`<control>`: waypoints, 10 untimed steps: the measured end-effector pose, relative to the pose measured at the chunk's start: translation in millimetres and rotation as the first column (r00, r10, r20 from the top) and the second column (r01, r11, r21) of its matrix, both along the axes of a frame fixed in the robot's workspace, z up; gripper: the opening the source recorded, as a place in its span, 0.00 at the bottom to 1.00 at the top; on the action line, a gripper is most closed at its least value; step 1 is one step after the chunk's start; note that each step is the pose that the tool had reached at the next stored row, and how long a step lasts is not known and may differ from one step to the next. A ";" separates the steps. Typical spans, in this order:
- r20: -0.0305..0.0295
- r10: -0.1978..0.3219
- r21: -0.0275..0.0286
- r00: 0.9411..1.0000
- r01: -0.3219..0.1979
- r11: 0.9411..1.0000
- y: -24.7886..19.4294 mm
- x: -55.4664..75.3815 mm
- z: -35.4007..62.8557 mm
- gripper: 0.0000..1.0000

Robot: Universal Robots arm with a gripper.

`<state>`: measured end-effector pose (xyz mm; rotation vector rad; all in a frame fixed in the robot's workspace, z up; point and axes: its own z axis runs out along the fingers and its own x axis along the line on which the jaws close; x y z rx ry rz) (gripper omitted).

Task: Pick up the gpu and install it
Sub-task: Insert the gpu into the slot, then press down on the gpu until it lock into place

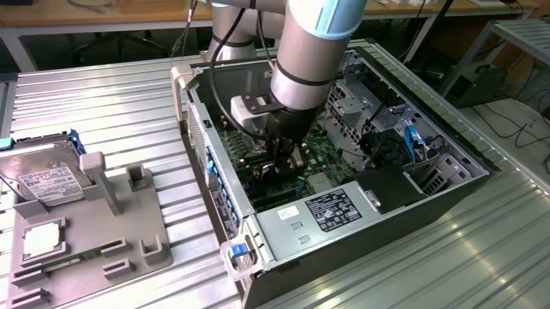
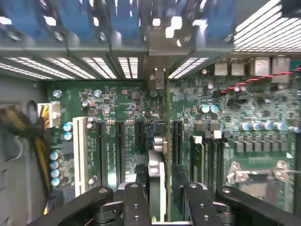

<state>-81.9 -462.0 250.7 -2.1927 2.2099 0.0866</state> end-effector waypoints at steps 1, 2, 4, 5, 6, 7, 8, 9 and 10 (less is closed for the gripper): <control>0.002 0.000 0.000 1.000 0.000 1.000 0.0 0.0 15.3 0.35; 0.003 0.000 0.000 1.000 0.000 1.000 0.0 0.0 20.7 0.35; 0.004 0.000 0.000 1.000 0.000 1.000 0.0 0.0 37.2 0.35; 0.005 0.000 0.000 1.000 0.000 1.000 0.0 -0.1 40.1 0.34; 0.005 0.000 0.000 1.000 0.000 1.000 0.0 -0.1 40.2 0.15; 0.005 0.000 0.000 1.000 0.000 1.000 0.0 -0.1 40.2 0.11; 0.005 0.000 0.000 1.000 0.000 1.000 0.0 -0.1 40.2 0.11; -0.003 0.000 0.000 1.000 0.000 1.000 0.0 0.0 40.5 0.11; -0.019 0.000 0.000 1.000 0.000 1.000 0.0 -0.1 40.6 0.11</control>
